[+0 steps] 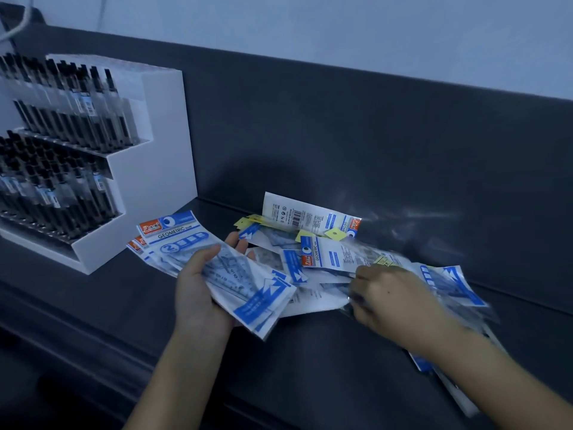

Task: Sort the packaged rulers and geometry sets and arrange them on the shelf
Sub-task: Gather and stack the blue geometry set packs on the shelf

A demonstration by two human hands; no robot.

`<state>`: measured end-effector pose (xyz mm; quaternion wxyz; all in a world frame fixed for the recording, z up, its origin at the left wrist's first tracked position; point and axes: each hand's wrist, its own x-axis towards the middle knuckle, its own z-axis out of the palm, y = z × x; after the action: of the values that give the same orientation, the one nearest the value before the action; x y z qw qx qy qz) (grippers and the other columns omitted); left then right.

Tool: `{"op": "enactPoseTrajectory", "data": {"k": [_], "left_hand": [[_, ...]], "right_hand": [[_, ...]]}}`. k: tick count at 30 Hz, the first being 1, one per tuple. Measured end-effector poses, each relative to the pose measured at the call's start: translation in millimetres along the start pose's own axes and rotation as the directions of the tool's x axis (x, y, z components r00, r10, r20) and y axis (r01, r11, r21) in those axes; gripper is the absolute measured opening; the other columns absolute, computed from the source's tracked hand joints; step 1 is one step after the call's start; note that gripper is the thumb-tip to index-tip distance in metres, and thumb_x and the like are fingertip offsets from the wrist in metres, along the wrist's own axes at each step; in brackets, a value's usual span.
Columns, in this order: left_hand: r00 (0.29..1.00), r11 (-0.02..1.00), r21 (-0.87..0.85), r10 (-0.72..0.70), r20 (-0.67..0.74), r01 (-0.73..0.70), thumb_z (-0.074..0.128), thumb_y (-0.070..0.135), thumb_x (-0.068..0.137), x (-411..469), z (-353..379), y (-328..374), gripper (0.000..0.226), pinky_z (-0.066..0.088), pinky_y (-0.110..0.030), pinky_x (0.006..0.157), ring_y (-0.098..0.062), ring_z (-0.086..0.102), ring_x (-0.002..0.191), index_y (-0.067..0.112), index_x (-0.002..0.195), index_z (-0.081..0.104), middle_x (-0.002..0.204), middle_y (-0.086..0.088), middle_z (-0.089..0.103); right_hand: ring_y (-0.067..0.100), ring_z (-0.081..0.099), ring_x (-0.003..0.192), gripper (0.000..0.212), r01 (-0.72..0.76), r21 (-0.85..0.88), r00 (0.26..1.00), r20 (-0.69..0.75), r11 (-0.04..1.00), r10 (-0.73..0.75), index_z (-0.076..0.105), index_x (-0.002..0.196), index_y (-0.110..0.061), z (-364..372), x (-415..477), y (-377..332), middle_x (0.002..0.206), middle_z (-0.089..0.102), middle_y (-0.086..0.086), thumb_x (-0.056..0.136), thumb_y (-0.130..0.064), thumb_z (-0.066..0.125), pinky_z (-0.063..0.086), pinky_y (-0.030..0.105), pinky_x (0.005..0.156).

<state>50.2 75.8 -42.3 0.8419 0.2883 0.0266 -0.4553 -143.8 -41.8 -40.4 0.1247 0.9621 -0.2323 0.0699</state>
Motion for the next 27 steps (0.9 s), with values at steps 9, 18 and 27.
{"op": "enactPoseTrajectory", "data": {"k": [9,18,27], "left_hand": [[0.999,0.997,0.067,-0.028,0.032,0.025,0.047,0.017,0.091,-6,1,-4,0.037,0.051,-0.037,0.079,-0.016,0.071,0.072,0.019,0.068,0.075,0.077,-0.005,0.075],[0.914,0.915,0.235,-0.371,0.164,0.330,0.063,0.054,0.074,-19,13,-17,0.055,0.050,-0.040,0.087,-0.027,0.070,0.089,0.015,0.112,0.070,0.098,-0.013,0.072],[0.946,0.961,0.116,-0.270,0.177,0.253,0.061,0.026,0.080,-18,12,-21,0.027,0.052,-0.037,0.071,-0.023,0.070,0.069,0.011,0.100,0.069,0.082,-0.009,0.072]], "right_hand": [[0.005,0.049,0.044,0.017,-0.228,0.920,0.755,-0.040,0.319,0.654,0.069,0.072,-0.017,-54,19,17,0.062,0.062,0.009,0.089,-0.015,0.063,0.039,0.017,0.042],[0.016,0.062,0.089,0.022,0.146,0.919,0.858,-0.302,0.367,0.415,0.071,0.076,-0.024,-60,50,-35,0.084,0.072,-0.004,0.076,-0.002,0.066,0.047,0.032,0.081],[0.012,0.053,0.097,0.015,0.168,0.736,0.953,-0.291,0.656,0.082,0.076,0.083,-0.021,-16,60,-37,0.106,0.063,-0.007,0.081,-0.029,0.063,0.037,0.015,0.084]]}}
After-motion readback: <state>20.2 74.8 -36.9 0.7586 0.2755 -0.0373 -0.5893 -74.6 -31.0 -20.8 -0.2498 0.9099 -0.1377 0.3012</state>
